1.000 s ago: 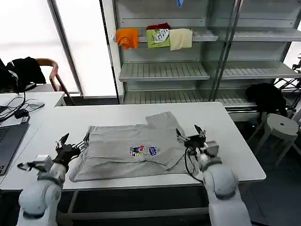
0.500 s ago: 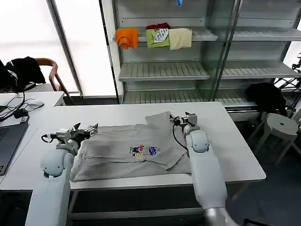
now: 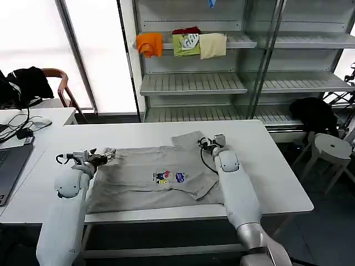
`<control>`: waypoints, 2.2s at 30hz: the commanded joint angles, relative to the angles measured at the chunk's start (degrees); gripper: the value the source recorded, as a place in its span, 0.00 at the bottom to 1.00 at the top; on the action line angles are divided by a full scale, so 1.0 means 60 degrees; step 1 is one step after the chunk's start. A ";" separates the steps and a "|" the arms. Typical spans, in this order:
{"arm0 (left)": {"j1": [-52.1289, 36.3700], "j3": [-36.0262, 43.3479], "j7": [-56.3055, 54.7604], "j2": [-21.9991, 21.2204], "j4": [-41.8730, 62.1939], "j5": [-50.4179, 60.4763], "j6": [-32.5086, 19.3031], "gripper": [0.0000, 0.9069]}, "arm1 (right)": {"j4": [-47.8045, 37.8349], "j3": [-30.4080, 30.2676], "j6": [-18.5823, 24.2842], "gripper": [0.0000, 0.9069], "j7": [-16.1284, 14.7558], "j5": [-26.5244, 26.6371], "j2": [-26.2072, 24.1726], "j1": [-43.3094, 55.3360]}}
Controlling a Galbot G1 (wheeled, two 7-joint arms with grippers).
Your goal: Fold and organize the clothes.
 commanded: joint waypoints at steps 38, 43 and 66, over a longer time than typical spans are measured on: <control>0.0142 -0.0031 0.0238 0.0047 -0.0353 -0.1694 -0.1120 0.00 | 0.2794 -0.0488 0.0024 0.00 -0.0516 0.1365 0.0469 -0.1267; 0.0515 -0.0129 0.0124 0.0201 -0.1430 -0.2548 -0.1099 0.00 | 0.4310 -0.0784 -0.0331 0.00 -0.0331 0.1927 0.0258 -0.1777; 0.3872 -0.1068 0.0944 0.0658 -0.3961 -0.4404 -0.1218 0.00 | 0.9336 -0.0763 -0.1712 0.00 -0.0487 0.2108 -0.0907 -0.5664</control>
